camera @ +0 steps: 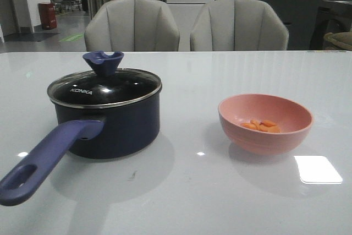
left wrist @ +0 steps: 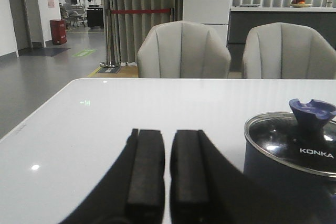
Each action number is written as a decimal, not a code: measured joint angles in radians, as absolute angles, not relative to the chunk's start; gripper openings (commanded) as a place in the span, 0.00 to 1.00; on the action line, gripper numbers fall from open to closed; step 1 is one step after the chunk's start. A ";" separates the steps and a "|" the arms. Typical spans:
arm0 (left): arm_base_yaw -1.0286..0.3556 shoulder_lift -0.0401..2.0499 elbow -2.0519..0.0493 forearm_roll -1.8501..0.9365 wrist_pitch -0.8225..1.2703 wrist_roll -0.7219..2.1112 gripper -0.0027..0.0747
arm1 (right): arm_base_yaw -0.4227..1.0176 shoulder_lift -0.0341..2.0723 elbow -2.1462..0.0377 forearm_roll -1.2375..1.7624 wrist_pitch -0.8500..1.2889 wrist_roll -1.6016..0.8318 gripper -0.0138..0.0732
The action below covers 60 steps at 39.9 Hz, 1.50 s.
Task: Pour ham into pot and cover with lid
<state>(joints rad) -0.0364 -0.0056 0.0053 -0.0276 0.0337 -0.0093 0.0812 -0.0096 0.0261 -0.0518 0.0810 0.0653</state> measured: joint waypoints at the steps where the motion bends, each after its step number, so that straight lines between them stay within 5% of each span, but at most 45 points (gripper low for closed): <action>1: -0.036 -0.006 0.005 -0.028 0.034 -0.009 0.20 | 0.081 -0.010 0.026 -0.052 0.081 0.065 0.34; 38: -0.036 -0.006 0.005 -0.028 0.026 -0.009 0.20 | 0.081 -0.010 0.026 -0.052 0.081 0.065 0.34; 49: -0.036 -0.006 -0.007 -0.028 -0.249 -0.009 0.20 | 0.081 -0.010 0.026 -0.052 0.081 0.065 0.34; 60: -0.036 0.157 -0.257 -0.030 0.074 -0.009 0.20 | 0.081 -0.010 0.026 -0.052 0.081 0.065 0.34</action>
<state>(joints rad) -0.0364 0.1570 -0.2575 -0.0296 0.0743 -0.0093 0.0812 -0.0096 0.0261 -0.0518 0.0810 0.0653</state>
